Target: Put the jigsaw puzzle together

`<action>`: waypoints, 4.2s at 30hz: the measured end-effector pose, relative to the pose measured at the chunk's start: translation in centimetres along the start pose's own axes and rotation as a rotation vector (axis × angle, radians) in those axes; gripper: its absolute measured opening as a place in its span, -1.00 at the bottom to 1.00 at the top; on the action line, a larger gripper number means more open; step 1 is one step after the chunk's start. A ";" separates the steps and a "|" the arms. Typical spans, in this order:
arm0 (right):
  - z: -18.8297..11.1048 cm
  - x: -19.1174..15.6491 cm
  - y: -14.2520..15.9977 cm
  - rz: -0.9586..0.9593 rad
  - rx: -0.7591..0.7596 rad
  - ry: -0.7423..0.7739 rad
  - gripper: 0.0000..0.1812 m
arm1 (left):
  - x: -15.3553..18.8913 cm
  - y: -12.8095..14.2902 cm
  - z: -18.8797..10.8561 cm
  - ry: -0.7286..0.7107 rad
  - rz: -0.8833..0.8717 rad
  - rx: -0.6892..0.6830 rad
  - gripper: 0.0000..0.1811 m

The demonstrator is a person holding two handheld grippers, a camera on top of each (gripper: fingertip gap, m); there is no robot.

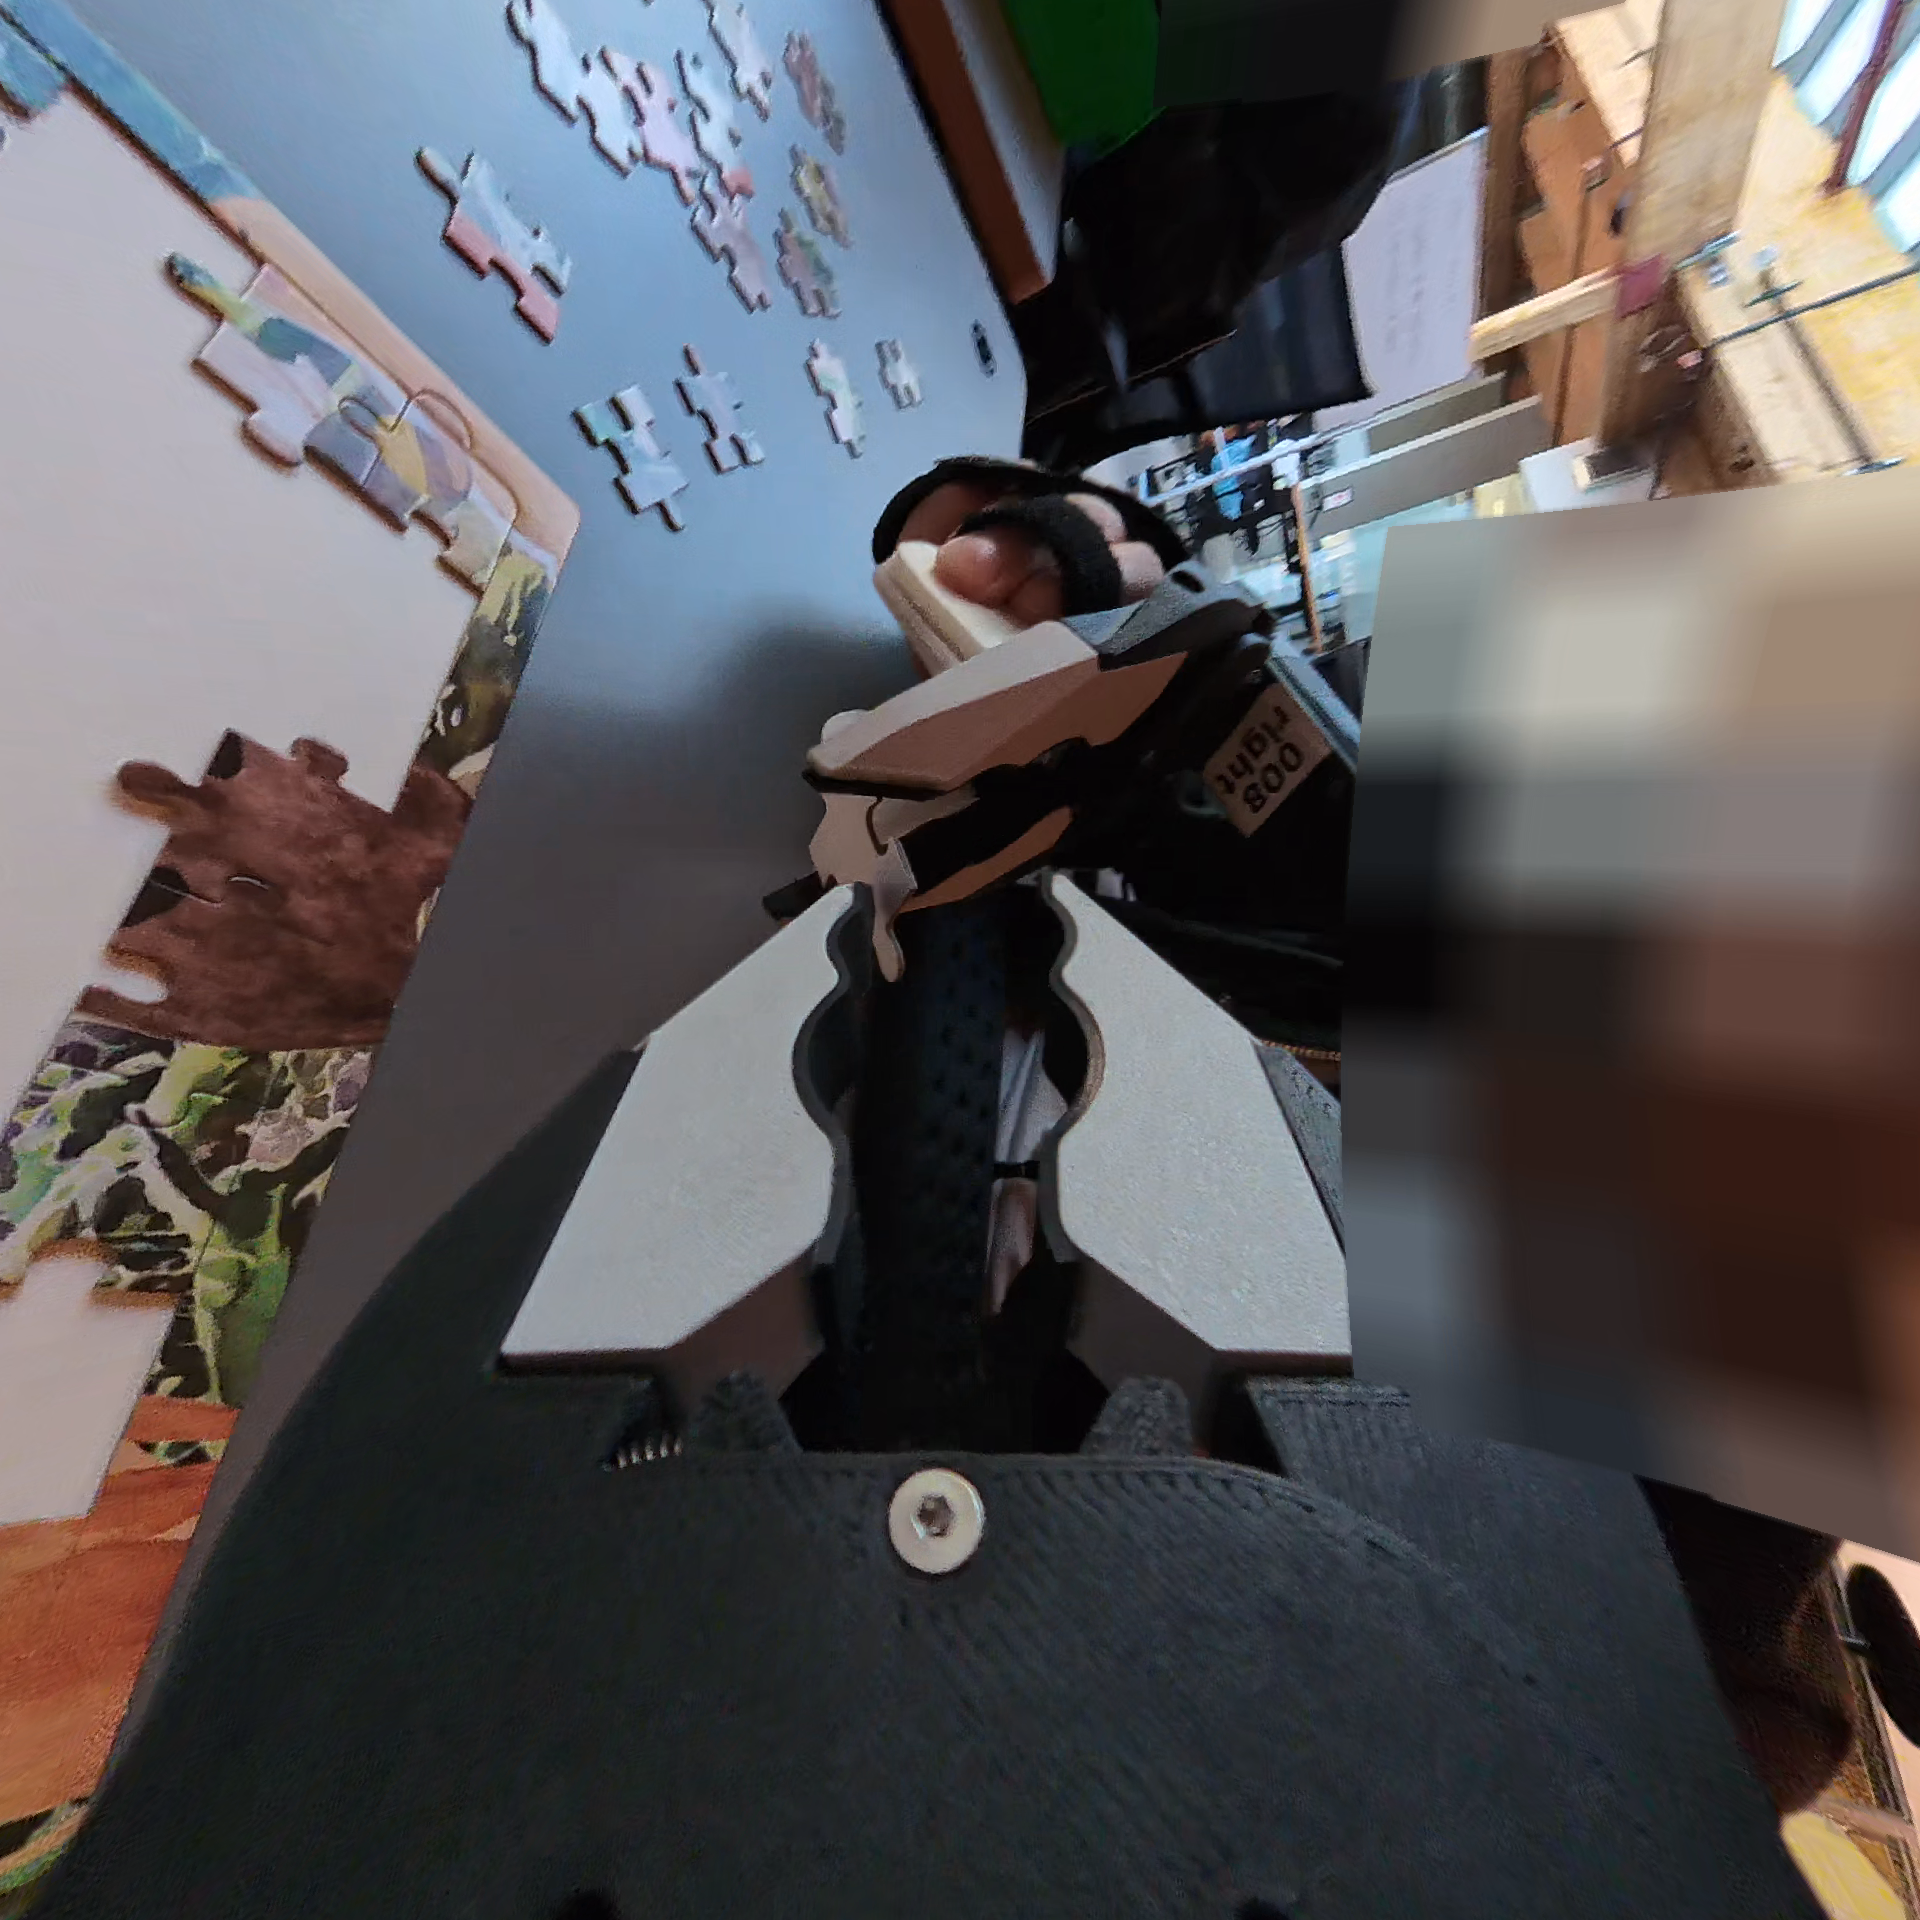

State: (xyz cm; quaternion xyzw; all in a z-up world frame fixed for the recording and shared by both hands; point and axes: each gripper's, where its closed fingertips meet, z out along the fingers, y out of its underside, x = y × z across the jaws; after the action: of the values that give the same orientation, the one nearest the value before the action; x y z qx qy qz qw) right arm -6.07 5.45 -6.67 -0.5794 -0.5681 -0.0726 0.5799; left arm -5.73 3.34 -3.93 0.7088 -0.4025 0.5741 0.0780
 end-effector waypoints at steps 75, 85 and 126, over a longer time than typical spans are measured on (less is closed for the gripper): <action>-11.2 -4.9 16.1 0.533 -0.431 -0.663 -0.65 | -5.5 -3.1 -2.6 -0.276 -0.058 0.222 -0.90; -17.4 -6.6 17.6 0.707 -0.594 -0.702 -0.65 | -4.1 -3.7 -5.8 -0.274 -0.032 0.312 -0.90; -17.5 13.9 22.6 0.733 -0.224 0.488 -0.66 | 4.8 1.3 -34.0 -1.244 0.465 1.054 -0.61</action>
State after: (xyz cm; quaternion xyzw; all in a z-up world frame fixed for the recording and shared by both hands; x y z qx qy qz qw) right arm 25.51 7.43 -4.09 -0.7675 -0.1605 -0.0580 0.6179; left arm -32.05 19.62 10.95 0.7383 -0.1873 0.1935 -0.6184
